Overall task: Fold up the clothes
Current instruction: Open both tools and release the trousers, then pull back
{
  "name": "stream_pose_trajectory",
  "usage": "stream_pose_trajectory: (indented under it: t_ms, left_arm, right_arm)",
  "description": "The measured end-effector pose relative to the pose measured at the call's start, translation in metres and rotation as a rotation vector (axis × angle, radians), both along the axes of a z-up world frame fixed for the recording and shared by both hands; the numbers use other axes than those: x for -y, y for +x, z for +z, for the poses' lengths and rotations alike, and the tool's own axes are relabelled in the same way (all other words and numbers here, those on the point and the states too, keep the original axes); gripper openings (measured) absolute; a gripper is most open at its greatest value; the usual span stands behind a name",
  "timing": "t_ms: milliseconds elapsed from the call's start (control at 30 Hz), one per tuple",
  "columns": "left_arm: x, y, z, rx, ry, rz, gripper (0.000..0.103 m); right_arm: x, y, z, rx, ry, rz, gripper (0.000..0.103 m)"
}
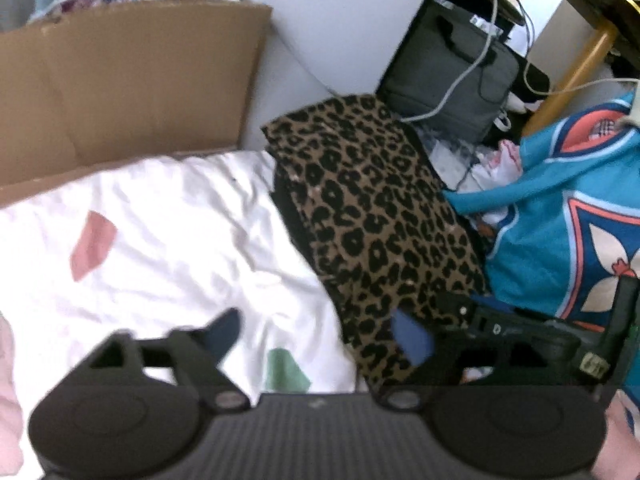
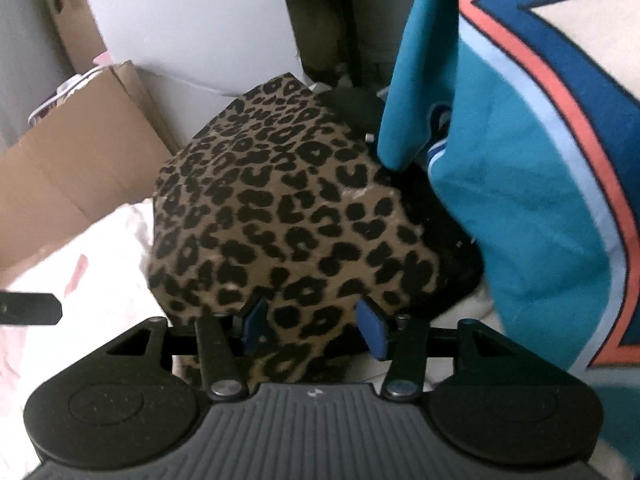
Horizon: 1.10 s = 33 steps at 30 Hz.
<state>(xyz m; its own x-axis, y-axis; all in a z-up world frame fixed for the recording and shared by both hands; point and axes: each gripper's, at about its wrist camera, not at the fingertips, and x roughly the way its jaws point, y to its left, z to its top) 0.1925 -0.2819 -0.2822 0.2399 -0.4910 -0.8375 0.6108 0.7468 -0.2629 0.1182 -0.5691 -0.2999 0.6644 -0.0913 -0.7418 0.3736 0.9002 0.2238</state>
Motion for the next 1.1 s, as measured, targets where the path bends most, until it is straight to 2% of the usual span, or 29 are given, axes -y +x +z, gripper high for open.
stream_pose_trajectory:
  t_ms: [67, 133, 167, 267, 367, 433, 567, 667, 767, 900, 1100]
  left_arm:
    - [-0.002, 0.004, 0.001, -0.042, 0.013, 0.023, 0.103]
    - [-0.005, 0.009, 0.003, -0.092, 0.018, 0.053, 0.103]
    - [-0.007, 0.01, 0.006, -0.095, 0.019, 0.066, 0.103]
    - [-0.012, 0.012, 0.015, -0.085, 0.052, 0.092, 0.103]
    - [-0.017, 0.019, 0.03, -0.082, 0.078, 0.126, 0.103]
    - [-0.017, 0.023, 0.043, -0.069, 0.11, 0.114, 0.103]
    - [-0.024, 0.027, 0.07, -0.033, 0.166, 0.121, 0.103]
    - [-0.03, 0.027, 0.091, -0.032, 0.178, 0.127, 0.103]
    - [-0.035, 0.027, 0.112, -0.033, 0.173, 0.121, 0.103]
    - [-0.048, 0.031, 0.139, -0.044, 0.176, 0.183, 0.103]
    - [-0.066, 0.027, 0.181, -0.057, 0.164, 0.206, 0.103]
  right_arm:
    - [-0.005, 0.005, 0.006, -0.029, -0.005, -0.021, 0.084]
    - [-0.007, 0.008, 0.014, -0.046, 0.014, -0.042, 0.1]
    - [-0.006, 0.01, 0.017, -0.056, 0.037, -0.057, 0.103]
    - [-0.001, 0.009, 0.025, -0.102, 0.105, -0.113, 0.103]
    - [0.009, 0.001, 0.03, -0.153, 0.241, -0.209, 0.103]
    - [0.01, -0.005, 0.036, -0.181, 0.283, -0.24, 0.103]
    - [0.0, -0.012, 0.059, -0.202, 0.244, -0.219, 0.103]
    - [-0.004, -0.013, 0.071, -0.24, 0.259, -0.186, 0.103]
    - [-0.009, -0.016, 0.087, -0.251, 0.26, -0.173, 0.103]
    - [-0.019, -0.017, 0.112, -0.261, 0.253, -0.148, 0.103]
    - [-0.029, -0.021, 0.154, -0.26, 0.287, -0.132, 0.103]
